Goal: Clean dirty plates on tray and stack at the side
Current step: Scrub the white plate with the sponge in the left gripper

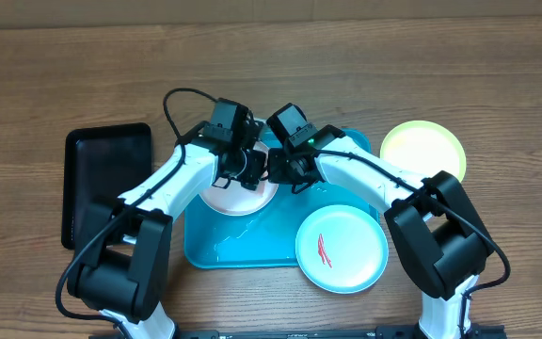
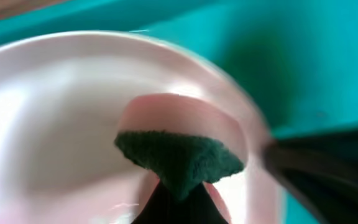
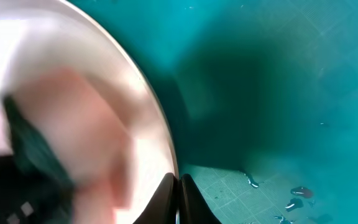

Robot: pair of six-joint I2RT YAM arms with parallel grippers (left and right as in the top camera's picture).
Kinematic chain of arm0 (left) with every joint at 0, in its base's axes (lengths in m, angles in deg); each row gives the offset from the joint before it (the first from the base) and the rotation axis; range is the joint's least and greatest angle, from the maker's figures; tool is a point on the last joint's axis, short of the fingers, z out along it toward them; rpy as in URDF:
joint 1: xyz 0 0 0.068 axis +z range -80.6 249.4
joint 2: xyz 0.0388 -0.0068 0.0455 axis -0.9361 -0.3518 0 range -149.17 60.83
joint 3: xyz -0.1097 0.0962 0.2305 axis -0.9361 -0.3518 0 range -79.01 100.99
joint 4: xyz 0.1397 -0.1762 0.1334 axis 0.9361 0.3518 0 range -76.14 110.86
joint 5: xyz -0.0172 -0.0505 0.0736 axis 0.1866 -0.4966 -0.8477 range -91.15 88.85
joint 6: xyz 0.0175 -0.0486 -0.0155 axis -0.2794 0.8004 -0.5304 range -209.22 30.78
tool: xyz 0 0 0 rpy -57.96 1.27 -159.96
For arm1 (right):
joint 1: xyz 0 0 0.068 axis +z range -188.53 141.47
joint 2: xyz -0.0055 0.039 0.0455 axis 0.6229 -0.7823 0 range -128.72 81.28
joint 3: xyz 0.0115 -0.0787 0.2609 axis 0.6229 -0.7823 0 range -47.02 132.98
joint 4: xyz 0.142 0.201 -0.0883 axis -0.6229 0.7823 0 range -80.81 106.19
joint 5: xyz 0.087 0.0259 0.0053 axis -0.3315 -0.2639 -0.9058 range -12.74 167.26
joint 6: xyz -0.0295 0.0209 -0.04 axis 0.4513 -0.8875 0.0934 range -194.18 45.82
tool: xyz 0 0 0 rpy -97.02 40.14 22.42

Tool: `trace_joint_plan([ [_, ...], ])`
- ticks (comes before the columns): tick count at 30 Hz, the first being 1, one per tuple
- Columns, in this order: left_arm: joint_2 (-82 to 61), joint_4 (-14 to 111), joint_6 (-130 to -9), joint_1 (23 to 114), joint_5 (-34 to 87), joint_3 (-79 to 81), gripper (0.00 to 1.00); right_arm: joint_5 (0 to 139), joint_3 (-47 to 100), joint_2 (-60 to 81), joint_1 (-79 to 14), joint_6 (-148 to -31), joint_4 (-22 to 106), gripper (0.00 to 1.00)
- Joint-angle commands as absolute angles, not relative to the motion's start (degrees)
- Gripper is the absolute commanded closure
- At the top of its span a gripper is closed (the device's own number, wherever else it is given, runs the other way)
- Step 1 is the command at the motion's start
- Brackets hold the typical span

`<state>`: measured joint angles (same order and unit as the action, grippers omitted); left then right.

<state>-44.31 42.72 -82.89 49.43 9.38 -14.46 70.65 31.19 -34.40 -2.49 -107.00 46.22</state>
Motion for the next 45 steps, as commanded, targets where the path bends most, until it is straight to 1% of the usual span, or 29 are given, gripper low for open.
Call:
trace_joint_plan([
  [1, -44.9, 43.3, -71.4, 49.1, -10.5, -14.0, 0.96, 71.2, 30.9, -35.9, -1.9, -107.0, 46.5, 0.96],
  [3, -44.9, 45.1, -66.9, 49.1, -19.7, -14.0, 0.96, 71.2, 30.9, -35.9, -1.9, -107.0, 46.5, 0.96],
  [6, -44.9, 49.5, -60.6, 49.1, -28.6, -14.0, 0.95, 71.2, 30.9, -35.9, -1.9, -107.0, 46.5, 0.96],
  [7, -44.9, 51.4, -59.4, 49.1, -29.1, -14.0, 0.96, 71.2, 30.9, -35.9, -1.9, -107.0, 46.5, 0.96],
  [9, -44.9, 54.3, -59.3, 49.1, -25.6, -14.0, 0.96, 71.2, 30.9, -35.9, -1.9, -107.0, 46.5, 0.96],
  [11, -44.9, 56.8, -62.3, 49.1, -17.1, -14.0, 0.96, 71.2, 30.9, -35.9, -1.9, -107.0, 46.5, 0.96],
  [12, -44.9, 57.6, -66.1, 49.1, -10.2, -14.0, 0.96, 71.2, 30.9, -35.9, -1.9, -107.0, 46.5, 0.96],
  [16, -44.9, 59.9, -88.0, 49.1, 24.6, -14.0, 0.96, 71.2, 30.9, -35.9, -1.9, -107.0, 46.5, 0.96],
  [18, -44.9, 59.3, -94.9, 49.1, 35.6, -14.0, 0.96, 71.2, 30.9, -35.9, -1.9, -107.0, 46.3, 0.96],
  [19, -44.9, 58.1, -95.9, 49.1, 37.5, -14.0, 0.96, 71.2, 30.9, -35.9, -1.9, -107.0, 46.3, 0.96],
  [21, -44.9, 54.0, -95.3, 49.2, 36.2, -14.0, 0.95, 71.2, 31.0, -35.9, -1.9, -107.0, 46.3, 0.96],
  [23, -44.9, 49.1, -91.7, 49.2, 31.2, -14.0, 0.96, 71.2, 30.9, -35.9, -1.9, -107.0, 46.5, 0.96],
  [27, -44.9, 42.1, -81.1, 49.5, 10.1, -14.0, 0.96, 71.2, 30.9, -35.9, -1.9, -107.0, 46.7, 0.96],
  [32, -44.9, 40.4, -68.5, 49.6, -17.0, -14.0, 0.96, 71.2, 31.0, -35.9, -1.9, -107.0, 46.7, 0.96],
  [34, -44.9, 41.5, -65.5, 49.6, -24.3, -14.0, 0.96, 71.2, 30.9, -35.9, -1.9, -107.0, 46.7, 0.96],
  [36, -44.9, 43.6, -63.2, 49.6, -28.4, -14.0, 0.96, 71.2, 30.9, -35.9, -1.9, -107.0, 46.7, 0.96],
  [38, -44.9, 46.2, -63.0, 49.6, -28.4, -14.0, 0.96, 71.2, 31.0, -35.9, -1.9, -107.0, 46.7, 0.96],
  [40, -44.9, 49.5, -63.1, 49.6, -24.4, -14.0, 0.96, 71.2, 31.0, -35.9, -1.9, -107.0, 46.7, 0.96],
  [42, -44.9, 52.6, -65.7, 49.6, -15.8, -14.0, 0.96, 71.2, 30.9, -35.9, -1.9, -107.0, 46.7, 0.96],
  [45, -44.9, 54.4, -75.7, 49.6, 1.5, -14.0, 0.96, 70.5, 31.0, -35.9, -1.9, -107.0, 46.7, 0.96],
])
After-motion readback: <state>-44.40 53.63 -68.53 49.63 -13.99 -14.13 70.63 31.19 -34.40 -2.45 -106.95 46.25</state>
